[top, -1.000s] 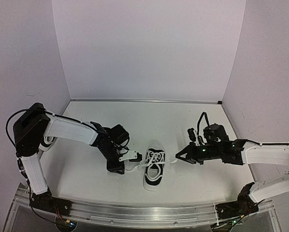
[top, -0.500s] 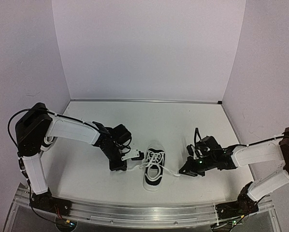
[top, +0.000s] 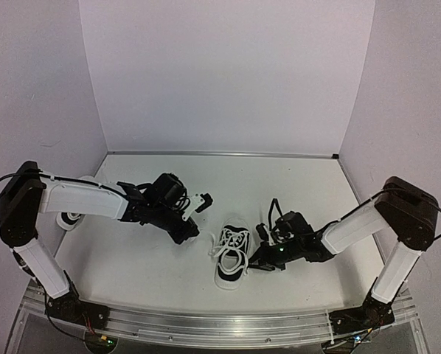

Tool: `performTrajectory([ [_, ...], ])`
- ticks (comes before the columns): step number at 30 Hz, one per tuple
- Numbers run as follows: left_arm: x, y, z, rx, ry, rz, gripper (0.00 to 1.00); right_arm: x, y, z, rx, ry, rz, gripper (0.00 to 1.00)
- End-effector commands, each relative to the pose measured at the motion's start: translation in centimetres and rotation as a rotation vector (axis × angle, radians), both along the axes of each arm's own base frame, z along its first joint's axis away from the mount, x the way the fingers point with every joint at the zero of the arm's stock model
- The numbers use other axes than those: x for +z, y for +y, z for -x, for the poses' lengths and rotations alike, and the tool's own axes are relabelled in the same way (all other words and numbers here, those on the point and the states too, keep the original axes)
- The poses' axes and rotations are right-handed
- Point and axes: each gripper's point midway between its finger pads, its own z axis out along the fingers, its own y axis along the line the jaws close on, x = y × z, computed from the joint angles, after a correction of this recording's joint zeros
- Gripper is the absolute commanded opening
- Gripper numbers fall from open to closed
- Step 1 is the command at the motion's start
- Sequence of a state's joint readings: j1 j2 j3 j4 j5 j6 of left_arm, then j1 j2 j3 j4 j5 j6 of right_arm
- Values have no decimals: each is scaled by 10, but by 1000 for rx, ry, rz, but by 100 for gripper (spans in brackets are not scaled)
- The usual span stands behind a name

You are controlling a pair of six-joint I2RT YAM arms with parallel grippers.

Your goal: Tie the shoes

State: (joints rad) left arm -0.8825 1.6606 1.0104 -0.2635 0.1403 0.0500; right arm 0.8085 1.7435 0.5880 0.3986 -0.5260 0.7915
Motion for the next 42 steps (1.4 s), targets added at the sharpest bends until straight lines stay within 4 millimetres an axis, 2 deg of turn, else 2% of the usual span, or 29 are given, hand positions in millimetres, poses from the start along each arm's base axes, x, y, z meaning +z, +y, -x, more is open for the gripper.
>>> performTrajectory([
  [1, 8, -3, 6, 84, 52, 129, 0, 1, 27, -21, 2, -22, -32, 0],
  [7, -2, 9, 4, 146, 55, 126, 0, 0, 51, -38, 25, -30, -53, 0],
  [12, 4, 22, -8, 217, 30, 130, 0, -4, 55, -43, 27, -34, -43, 0],
  [15, 17, 35, -21, 301, 12, 154, 0, 6, 48, -46, 1, -56, -41, 0],
  [18, 37, 45, -30, 357, -14, 198, 0, 29, 29, -56, -51, -100, -59, 0],
  [22, 62, 52, -33, 395, -53, 237, 0, 61, -10, -68, -151, -160, -62, 0],
  [23, 67, 54, -33, 401, -56, 246, 0, 76, -20, -72, -177, -192, -66, 0],
  [24, 71, 55, -33, 411, -59, 249, 0, 79, -29, -70, -189, -195, -44, 0],
  [28, 82, 67, -38, 472, -80, 259, 0, 115, -61, -68, -253, -282, 19, 0],
  [32, 97, 83, -42, 556, -96, 282, 0, 131, -91, -61, -323, -314, 88, 0],
  [36, 115, 109, -49, 662, -112, 332, 0, 150, -124, -57, -423, -358, 152, 0],
  [40, 118, 138, -58, 774, -120, 323, 0, 158, -154, -54, -513, -389, 226, 0],
  [42, 114, 152, -62, 829, -126, 292, 0, 155, -166, -53, -545, -392, 276, 0],
])
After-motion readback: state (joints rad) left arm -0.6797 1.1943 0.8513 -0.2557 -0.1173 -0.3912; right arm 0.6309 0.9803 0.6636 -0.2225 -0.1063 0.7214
